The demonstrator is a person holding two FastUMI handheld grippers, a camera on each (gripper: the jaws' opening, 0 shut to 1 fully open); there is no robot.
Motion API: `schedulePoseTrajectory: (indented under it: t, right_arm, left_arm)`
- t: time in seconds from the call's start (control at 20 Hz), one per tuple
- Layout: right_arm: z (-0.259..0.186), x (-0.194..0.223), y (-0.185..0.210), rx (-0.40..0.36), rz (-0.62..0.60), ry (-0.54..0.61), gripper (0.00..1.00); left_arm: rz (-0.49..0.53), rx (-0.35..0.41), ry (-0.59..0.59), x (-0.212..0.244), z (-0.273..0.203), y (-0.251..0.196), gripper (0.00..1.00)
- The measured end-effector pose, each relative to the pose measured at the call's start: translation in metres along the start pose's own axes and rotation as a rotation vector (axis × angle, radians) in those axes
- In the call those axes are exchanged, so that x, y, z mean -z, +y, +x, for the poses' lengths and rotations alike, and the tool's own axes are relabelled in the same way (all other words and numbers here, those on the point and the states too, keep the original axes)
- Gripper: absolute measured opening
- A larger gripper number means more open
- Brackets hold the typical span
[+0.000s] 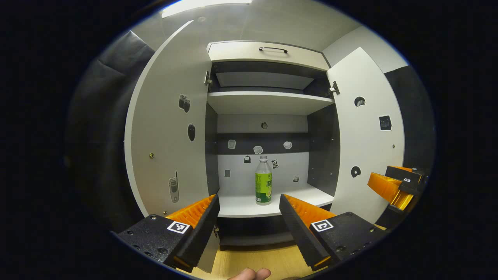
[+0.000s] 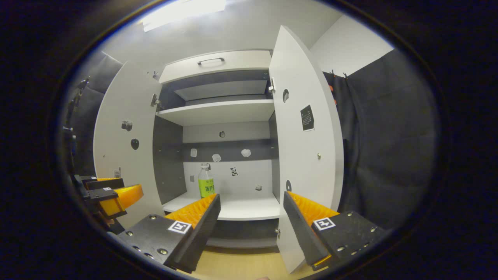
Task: Grasp the bottle in the cabinet with the left hand and place it on the coaster, then close the right door with the right hand and the left door with the left hand.
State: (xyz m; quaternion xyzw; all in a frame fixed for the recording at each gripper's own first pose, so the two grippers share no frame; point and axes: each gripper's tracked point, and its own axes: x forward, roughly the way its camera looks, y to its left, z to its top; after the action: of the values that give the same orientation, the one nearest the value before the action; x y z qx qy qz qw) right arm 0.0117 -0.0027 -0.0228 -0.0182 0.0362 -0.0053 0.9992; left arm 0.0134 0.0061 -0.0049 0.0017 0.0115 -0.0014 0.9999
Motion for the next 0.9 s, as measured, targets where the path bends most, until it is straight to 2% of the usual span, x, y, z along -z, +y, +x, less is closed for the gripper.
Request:
schedulePoseTrajectory:
  t: [0.15,0.25,0.3,0.45,0.75,0.9]
  right_arm:
    - [0.000,-0.002,0.005,-0.013,-0.044,-0.009,0.98]
    - [0.002,-0.006,0.011,-0.032,-0.037,-0.014,0.98]
    - [0.004,-0.007,0.013,-0.037,-0.032,-0.015,0.98]
    - [0.013,-0.009,0.011,-0.019,-0.016,-0.012,0.98]
    - [0.018,-0.016,0.013,-0.032,-0.038,-0.034,0.98]
    - [0.017,-0.017,0.016,-0.058,-0.048,-0.045,0.98]
  left_arm:
    - [-0.003,-0.007,0.002,-0.003,0.006,0.004,0.98]
    - [-0.006,-0.009,-0.003,-0.007,0.013,0.006,1.00]
    - [-0.010,-0.009,-0.010,-0.008,0.016,0.007,0.98]
    - [-0.005,-0.006,-0.011,-0.007,0.032,0.004,0.97]
    - [0.012,0.024,0.036,0.019,0.085,-0.010,0.98]
    - [0.038,0.002,-0.004,0.026,0.120,-0.010,0.97]
